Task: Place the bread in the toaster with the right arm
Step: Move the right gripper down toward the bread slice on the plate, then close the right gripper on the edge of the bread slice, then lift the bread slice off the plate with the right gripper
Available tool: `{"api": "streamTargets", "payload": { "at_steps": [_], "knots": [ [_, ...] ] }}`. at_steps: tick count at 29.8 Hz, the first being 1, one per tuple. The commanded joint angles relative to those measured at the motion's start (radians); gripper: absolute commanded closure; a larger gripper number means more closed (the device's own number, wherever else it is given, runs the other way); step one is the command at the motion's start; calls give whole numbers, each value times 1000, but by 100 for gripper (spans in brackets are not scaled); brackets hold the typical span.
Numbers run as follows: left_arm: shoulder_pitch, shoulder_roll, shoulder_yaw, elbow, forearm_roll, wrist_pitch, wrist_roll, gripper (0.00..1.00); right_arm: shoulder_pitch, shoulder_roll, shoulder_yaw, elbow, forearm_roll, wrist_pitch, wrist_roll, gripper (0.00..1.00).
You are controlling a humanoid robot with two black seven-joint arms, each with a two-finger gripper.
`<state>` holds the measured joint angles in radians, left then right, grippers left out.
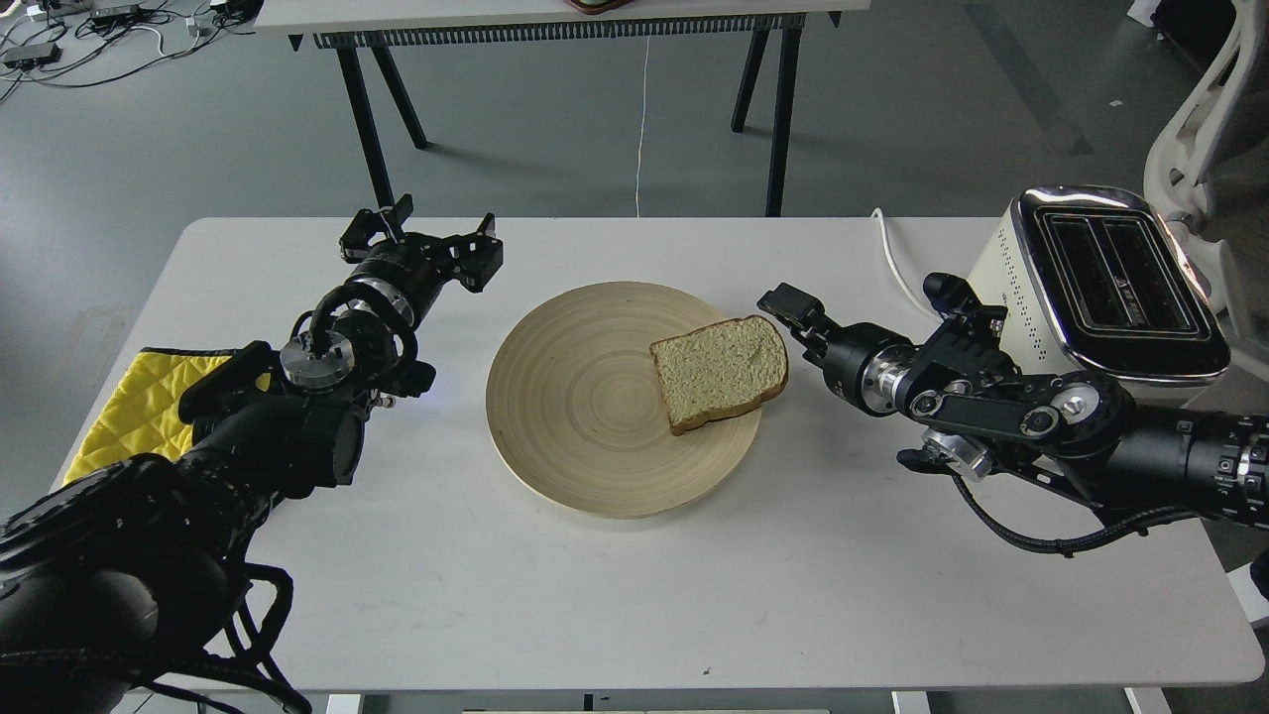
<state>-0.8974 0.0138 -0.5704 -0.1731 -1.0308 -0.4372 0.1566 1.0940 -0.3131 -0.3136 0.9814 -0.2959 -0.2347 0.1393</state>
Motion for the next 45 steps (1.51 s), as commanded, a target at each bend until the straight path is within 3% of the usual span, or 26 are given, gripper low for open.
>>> {"api": "streamTargets", "payload": {
  "at_steps": [1, 7, 14, 21, 29, 41, 45],
  "knots": [
    [0, 0, 0, 0, 0, 0, 0, 0, 0, 8, -22, -1, 0, 0, -3, 11],
    [0, 0, 0, 0, 0, 0, 0, 0, 0, 11, -33, 0, 0, 5, -27, 30],
    [0, 0, 0, 0, 0, 0, 0, 0, 0, 15, -55, 6, 0, 8, -27, 39],
    [0, 0, 0, 0, 0, 0, 0, 0, 0, 17, -53, 11, 0, 6, -26, 62],
    [0, 0, 0, 0, 0, 0, 0, 0, 3, 17, -48, 14, 0, 5, -18, 70],
    [0, 0, 0, 0, 0, 0, 0, 0, 18, 12, -18, 59, -2, -3, -13, 95],
    [0, 0, 0, 0, 0, 0, 0, 0, 23, 6, 24, 66, 0, -3, -12, 99]
  ]
}}
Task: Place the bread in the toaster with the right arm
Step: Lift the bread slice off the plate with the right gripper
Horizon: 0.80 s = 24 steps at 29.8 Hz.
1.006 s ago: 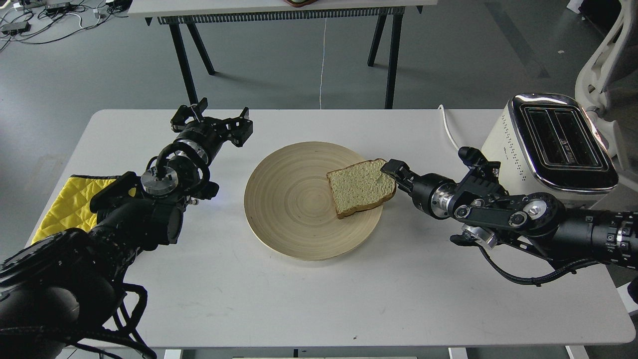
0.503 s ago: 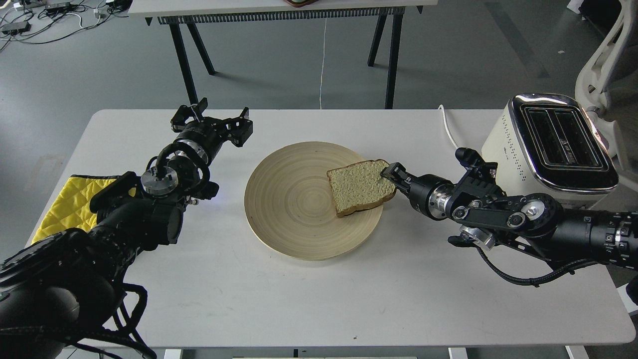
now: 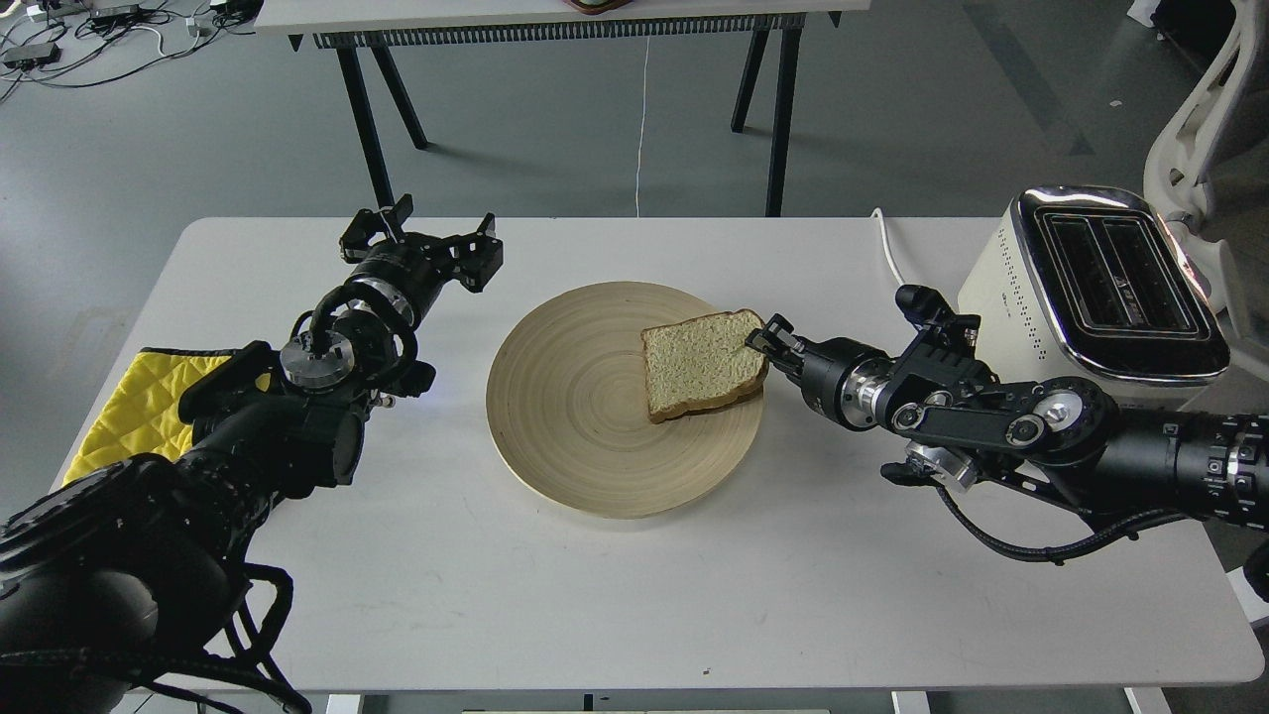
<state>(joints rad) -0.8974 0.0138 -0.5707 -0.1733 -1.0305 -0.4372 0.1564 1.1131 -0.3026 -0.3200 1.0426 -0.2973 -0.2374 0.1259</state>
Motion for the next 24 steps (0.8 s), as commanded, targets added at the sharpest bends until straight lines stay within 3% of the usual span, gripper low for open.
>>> {"api": "streamTargets", "payload": {
  "at_steps": [1, 13, 24],
  "knots": [
    [0, 0, 0, 0, 0, 0, 0, 0, 4, -4, 44, 7, 1, -2, 1, 100],
    [0, 0, 0, 0, 0, 0, 0, 0, 102, -101, 202, 132, 4, -54, -2, 100],
    [0, 0, 0, 0, 0, 0, 0, 0, 346, -510, 164, 264, 18, -63, -14, 100]
  ]
}}
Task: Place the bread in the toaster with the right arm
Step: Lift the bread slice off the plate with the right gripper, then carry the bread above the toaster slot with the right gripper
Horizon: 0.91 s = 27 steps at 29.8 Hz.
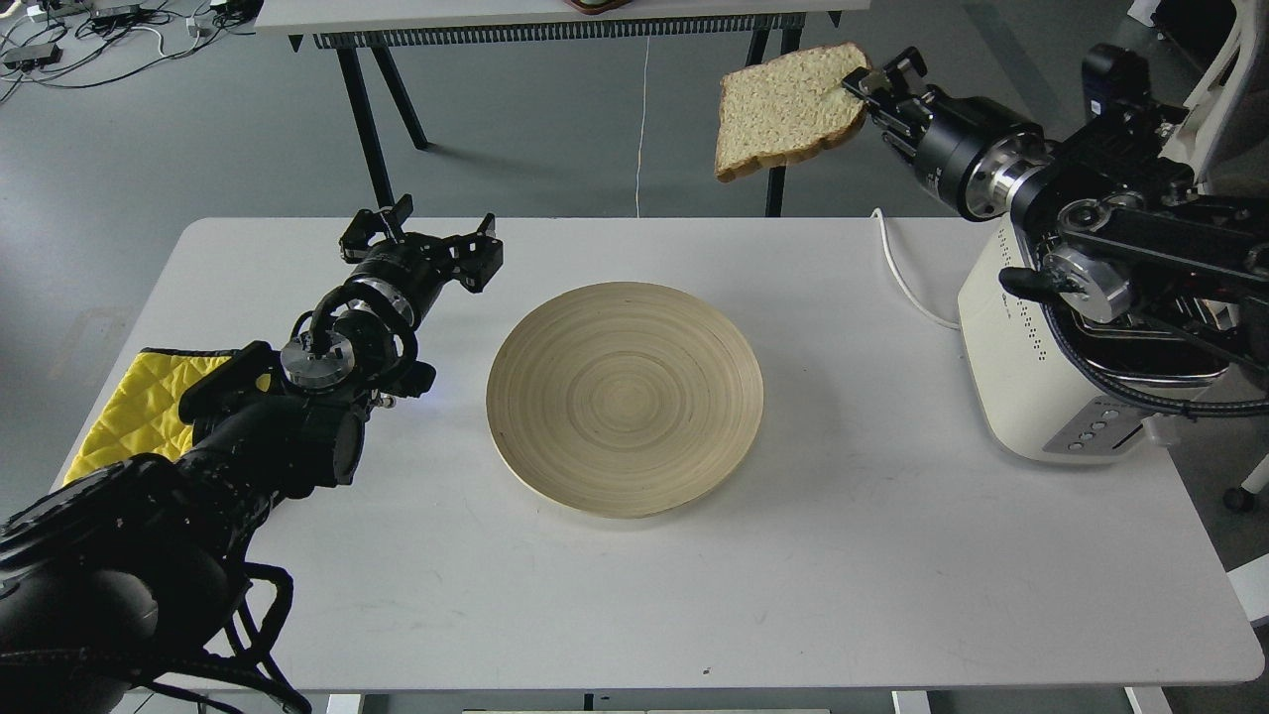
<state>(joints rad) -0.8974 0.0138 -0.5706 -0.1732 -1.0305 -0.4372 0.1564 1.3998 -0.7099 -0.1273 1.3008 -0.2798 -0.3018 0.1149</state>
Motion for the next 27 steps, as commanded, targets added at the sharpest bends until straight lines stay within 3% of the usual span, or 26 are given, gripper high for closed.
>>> {"api": "streamTargets", "payload": {
  "at_steps": [1, 6, 12, 27],
  "knots": [
    [0, 0, 0, 0, 1, 0, 0, 0, 83, -135, -50, 6, -1, 6, -3, 100],
    [0, 0, 0, 1, 0, 0, 0, 0, 220, -250, -214, 8, -13, 13, -1, 100],
    [0, 0, 0, 0, 0, 0, 0, 0, 364, -307, -466, 8, -68, 15, 6, 100],
    [0, 0, 0, 0, 0, 0, 0, 0, 714, -284, -1008, 109, -65, 15, -1, 100]
  ]
}}
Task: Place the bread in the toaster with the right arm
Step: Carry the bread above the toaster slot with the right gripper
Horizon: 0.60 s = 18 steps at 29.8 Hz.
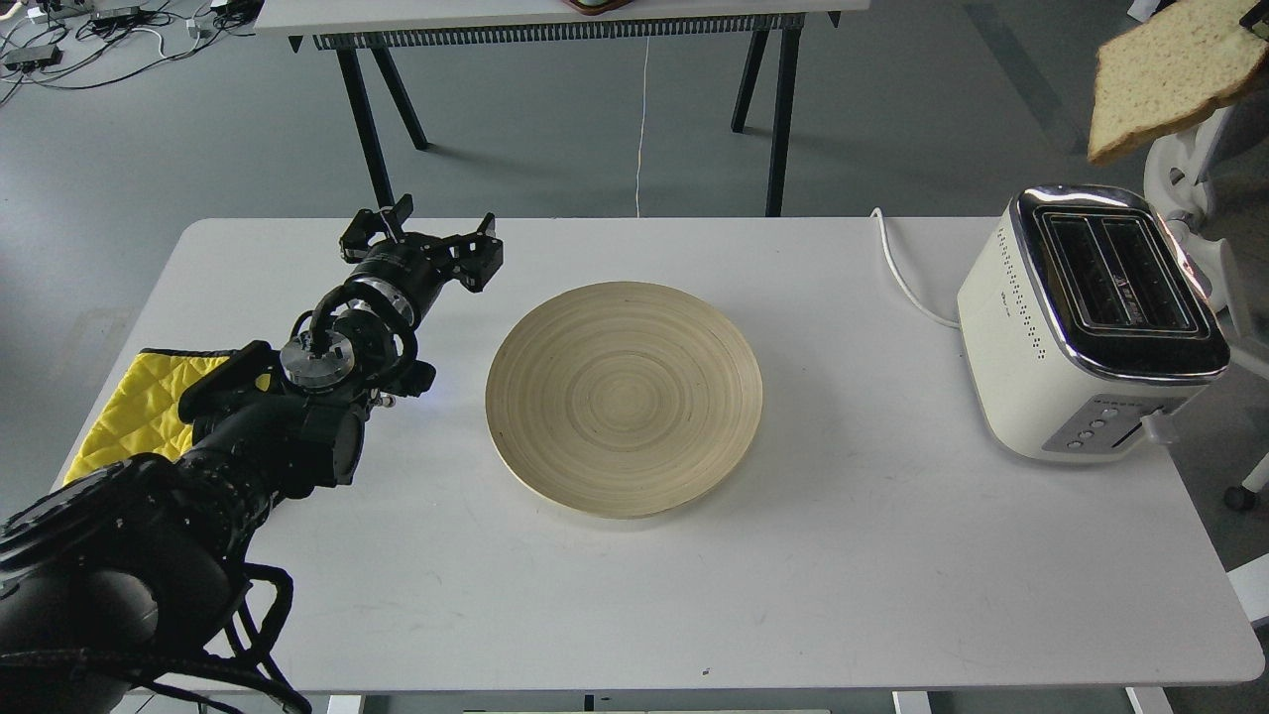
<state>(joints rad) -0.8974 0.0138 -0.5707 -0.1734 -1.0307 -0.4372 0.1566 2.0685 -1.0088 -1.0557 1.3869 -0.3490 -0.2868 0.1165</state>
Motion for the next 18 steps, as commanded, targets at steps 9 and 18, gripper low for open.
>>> {"api": "streamTargets", "payload": {
  "at_steps": [9, 18],
  "knots": [
    [0, 0, 0, 0, 0, 0, 0, 0, 153, 58, -271, 96, 7, 0, -4, 100],
    [0, 0, 0, 0, 0, 0, 0, 0, 168, 78, -313, 127, 1, 1, -26, 100]
  ]
}}
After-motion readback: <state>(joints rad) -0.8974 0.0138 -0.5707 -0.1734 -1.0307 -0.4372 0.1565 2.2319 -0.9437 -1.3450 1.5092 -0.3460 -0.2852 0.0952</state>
